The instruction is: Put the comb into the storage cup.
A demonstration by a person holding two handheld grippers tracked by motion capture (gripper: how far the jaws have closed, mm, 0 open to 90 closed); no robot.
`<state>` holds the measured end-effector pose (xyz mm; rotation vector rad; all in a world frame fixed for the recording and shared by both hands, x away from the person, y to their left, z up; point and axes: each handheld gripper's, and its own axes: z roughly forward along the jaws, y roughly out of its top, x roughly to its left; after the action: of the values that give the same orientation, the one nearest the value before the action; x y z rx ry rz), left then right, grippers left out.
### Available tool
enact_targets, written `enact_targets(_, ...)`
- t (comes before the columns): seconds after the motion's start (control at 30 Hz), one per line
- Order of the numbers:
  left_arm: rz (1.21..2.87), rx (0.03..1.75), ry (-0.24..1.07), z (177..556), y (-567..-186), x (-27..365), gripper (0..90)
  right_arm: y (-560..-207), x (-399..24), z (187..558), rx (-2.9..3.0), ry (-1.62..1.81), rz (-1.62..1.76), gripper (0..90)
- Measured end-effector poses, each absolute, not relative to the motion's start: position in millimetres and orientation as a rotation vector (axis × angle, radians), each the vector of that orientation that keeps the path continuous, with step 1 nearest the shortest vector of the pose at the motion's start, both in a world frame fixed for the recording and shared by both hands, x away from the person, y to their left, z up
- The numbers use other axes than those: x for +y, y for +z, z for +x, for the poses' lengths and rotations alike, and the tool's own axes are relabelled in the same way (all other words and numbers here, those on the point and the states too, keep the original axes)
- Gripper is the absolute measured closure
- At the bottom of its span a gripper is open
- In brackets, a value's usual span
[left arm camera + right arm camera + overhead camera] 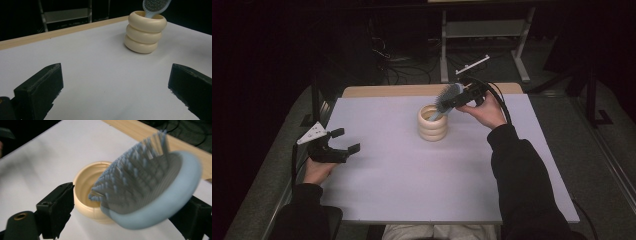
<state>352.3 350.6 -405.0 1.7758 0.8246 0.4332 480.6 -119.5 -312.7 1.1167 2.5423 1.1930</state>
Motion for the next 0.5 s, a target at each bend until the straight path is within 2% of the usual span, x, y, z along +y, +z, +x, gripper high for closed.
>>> enact_targets(0.07,1.774,0.823,0.434,352.0,-404.8,350.4,0.0,-312.3,-122.7,477.5,2.514,1.182,1.104,0.0)
enact_targets(0.5,1.755,0.821,0.419,351.6,-404.3,350.8,0.0,-319.4,-149.4,464.2,2.450,1.225,1.056,0.0)
